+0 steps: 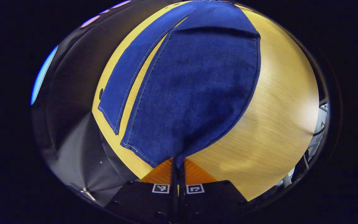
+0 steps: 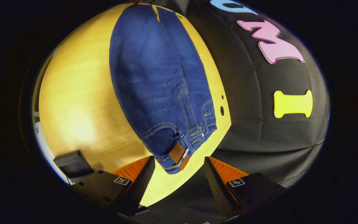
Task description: Grasp the waist and the cuffs of the jeans and fold them to make the two legs overlap; first hold the waist and fold one-third of the jeans toward the cuffs, then hold the cuffs and fold the remaining one-third in the same direction to finish folding.
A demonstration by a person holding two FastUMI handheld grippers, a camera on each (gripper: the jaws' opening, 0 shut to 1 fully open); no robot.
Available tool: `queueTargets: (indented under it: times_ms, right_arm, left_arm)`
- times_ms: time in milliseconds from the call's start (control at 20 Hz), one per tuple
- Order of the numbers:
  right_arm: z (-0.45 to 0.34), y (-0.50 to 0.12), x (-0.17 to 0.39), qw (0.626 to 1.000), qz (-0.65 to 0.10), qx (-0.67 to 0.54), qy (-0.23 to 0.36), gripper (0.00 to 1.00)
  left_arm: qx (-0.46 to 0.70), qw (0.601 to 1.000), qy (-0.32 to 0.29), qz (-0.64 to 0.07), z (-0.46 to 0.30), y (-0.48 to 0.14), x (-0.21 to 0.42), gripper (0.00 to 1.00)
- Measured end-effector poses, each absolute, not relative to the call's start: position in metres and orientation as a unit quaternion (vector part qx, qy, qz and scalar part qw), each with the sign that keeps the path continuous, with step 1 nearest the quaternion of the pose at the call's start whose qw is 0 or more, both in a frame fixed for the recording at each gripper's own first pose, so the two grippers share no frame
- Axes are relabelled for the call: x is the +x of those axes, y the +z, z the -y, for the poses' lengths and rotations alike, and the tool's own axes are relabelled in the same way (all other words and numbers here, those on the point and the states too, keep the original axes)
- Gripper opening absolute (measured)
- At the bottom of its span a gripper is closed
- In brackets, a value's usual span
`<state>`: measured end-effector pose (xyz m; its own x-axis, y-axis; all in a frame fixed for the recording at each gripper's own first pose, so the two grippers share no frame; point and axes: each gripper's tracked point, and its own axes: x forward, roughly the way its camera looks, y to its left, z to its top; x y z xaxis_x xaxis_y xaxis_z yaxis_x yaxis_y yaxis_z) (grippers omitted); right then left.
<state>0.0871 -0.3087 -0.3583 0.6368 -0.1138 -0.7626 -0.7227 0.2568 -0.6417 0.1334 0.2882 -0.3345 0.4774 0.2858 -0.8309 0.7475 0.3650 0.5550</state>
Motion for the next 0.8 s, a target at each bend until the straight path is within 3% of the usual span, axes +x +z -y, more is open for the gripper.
queueTargets:
  times_ms: [250,450,550,700,750,800]
  right_arm:
    - [0.325,-0.389,0.096,0.65,-0.367,-0.618,0.245,0.97]
    - [0.308,-0.398,0.131,0.649,-0.323,-0.637,0.264,0.92]
    - [0.309,-0.41,0.137,0.657,-0.336,-0.616,0.275,0.89]
    - [0.309,-0.419,0.137,0.655,-0.344,-0.613,0.277,0.47]
    - [0.308,-0.421,0.137,0.653,-0.343,-0.617,0.276,0.4]
    - [0.308,-0.42,0.136,0.654,-0.344,-0.614,0.277,0.27]
  left_arm:
    - [0.542,0.67,-0.16,-0.481,-0.286,-0.334,0.132,0.05]
    - [0.545,0.674,-0.141,-0.478,-0.287,-0.335,0.133,0.05]
    - [0.544,0.673,-0.139,-0.483,-0.285,-0.335,0.133,0.05]
    - [0.544,0.669,-0.136,-0.488,-0.284,-0.334,0.137,0.05]
    - [0.546,0.669,-0.134,-0.487,-0.283,-0.334,0.138,0.05]
    - [0.548,0.668,-0.131,-0.486,-0.284,-0.334,0.138,0.05]
